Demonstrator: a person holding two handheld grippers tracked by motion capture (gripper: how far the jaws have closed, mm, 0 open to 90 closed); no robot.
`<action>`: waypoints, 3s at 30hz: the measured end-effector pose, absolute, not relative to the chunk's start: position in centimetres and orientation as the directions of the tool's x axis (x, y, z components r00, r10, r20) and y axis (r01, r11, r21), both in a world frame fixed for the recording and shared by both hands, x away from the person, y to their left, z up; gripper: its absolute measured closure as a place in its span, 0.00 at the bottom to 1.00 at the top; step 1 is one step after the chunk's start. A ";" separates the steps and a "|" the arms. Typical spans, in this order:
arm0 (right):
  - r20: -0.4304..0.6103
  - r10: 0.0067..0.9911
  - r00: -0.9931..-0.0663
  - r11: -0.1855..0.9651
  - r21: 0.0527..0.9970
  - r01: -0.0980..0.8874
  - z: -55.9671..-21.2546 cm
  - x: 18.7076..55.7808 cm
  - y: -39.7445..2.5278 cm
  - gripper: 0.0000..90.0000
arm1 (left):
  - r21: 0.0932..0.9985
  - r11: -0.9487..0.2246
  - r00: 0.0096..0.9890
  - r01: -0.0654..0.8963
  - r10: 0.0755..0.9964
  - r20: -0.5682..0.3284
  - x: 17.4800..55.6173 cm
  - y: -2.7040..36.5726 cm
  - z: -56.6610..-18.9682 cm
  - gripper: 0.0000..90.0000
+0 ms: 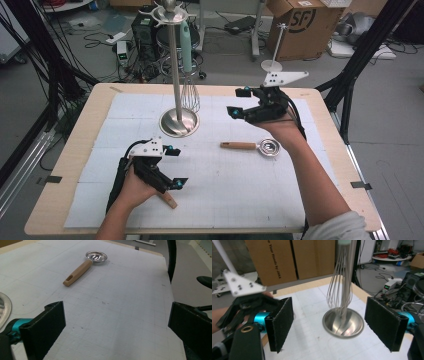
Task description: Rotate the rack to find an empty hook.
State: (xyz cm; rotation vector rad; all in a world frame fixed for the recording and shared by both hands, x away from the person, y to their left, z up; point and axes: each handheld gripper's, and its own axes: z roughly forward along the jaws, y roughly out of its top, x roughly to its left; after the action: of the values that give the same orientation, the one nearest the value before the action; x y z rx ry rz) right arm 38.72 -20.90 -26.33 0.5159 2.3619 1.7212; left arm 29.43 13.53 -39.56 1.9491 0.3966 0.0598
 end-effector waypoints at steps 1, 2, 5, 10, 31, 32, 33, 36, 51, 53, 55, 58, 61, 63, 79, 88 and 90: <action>0.055 0.371 -0.927 0.282 0.944 0.169 -25.8 39.0 -20.5 0.25 | 0.903 -0.352 0.943 0.246 0.302 -0.139 29.4 13.5 -39.6 0.02; 0.043 0.361 -0.932 0.301 0.940 0.160 -25.2 39.3 -20.1 0.26 | 0.903 -0.352 0.943 0.247 0.302 -0.140 29.4 13.5 -39.6 0.02; 0.016 0.352 -0.936 0.329 0.934 0.140 -23.6 40.1 -18.7 0.29 | 0.902 -0.354 0.944 0.247 0.298 -0.141 29.4 13.8 -39.7 0.02; -0.003 0.338 -0.941 0.347 0.930 0.122 -21.5 41.7 -16.5 0.39 | 0.906 -0.344 0.940 0.247 0.312 -0.138 29.3 14.3 -39.6 0.02; -0.084 0.405 -0.910 0.370 0.926 0.080 -15.0 45.4 -11.9 0.99 | 0.899 -0.349 0.932 0.265 0.331 -0.147 29.4 14.8 -40.0 0.02; -0.086 0.412 -0.907 0.371 0.925 0.081 -14.7 45.5 -11.8 0.99 | 0.899 -0.348 0.932 0.267 0.329 -0.150 29.4 14.9 -40.1 0.02; -0.079 0.414 -0.907 0.371 0.924 0.089 -14.4 45.7 -11.6 0.99 | 0.897 -0.350 0.932 0.268 0.330 -0.150 29.4 14.9 -40.1 0.02; -0.091 0.419 -0.903 0.369 0.926 0.078 -13.5 45.9 -11.1 0.99 | 0.900 -0.344 0.931 0.268 0.333 -0.150 29.4 14.9 -40.0 0.02; -0.112 0.403 -0.908 0.372 0.927 0.051 -12.3 45.3 -8.8 0.99 | 0.903 -0.337 0.933 0.265 0.327 -0.151 29.3 15.0 -39.9 0.02; -0.121 0.394 -0.911 0.379 0.925 0.041 -12.2 45.1 -8.3 1.00 | 0.904 -0.337 0.933 0.263 0.326 -0.150 29.3 15.0 -39.9 0.02; -0.131 0.384 -0.914 0.388 0.921 0.031 -12.1 44.8 -7.6 1.00 | 0.903 -0.340 0.933 0.263 0.328 -0.148 29.3 15.0 -39.9 0.02; -0.144 0.379 -0.914 0.401 0.916 0.022 -12.1 44.6 -6.8 0.99 | 0.900 -0.345 0.933 0.266 0.327 -0.151 29.3 14.8 -40.0 0.02; -0.149 0.372 -0.916 0.413 0.910 0.020 -12.3 44.6 -6.1 0.99 | 0.899 -0.347 0.934 0.266 0.325 -0.151 29.2 14.8 -40.0 0.02; -0.156 0.367 -0.917 0.420 0.907 0.014 -12.4 44.5 -5.8 0.99 | 0.900 -0.348 0.934 0.264 0.325 -0.148 29.2 14.9 -40.0 0.02; -0.117 0.485 -0.867 0.412 0.905 0.108 -14.6 46.3 -9.3 0.99 | 0.899 -0.347 0.933 0.268 0.328 -0.151 29.3 14.9 -40.1 0.02; -0.097 0.558 -0.824 0.354 0.926 0.131 -13.4 47.6 -11.6 0.99 | 0.898 -0.350 0.933 0.268 0.326 -0.151 29.3 15.0 -40.1 0.02; -0.091 0.554 -0.828 0.345 0.930 0.129 -12.9 47.7 -11.7 0.99 | 0.899 -0.346 0.932 0.269 0.327 -0.153 29.3 15.0 -40.2 0.02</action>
State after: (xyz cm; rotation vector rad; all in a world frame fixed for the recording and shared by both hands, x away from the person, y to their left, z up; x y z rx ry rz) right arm 47.70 -11.74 -12.94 0.6001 2.2225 1.4832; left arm 29.34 14.95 -40.15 1.9478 0.4316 0.0643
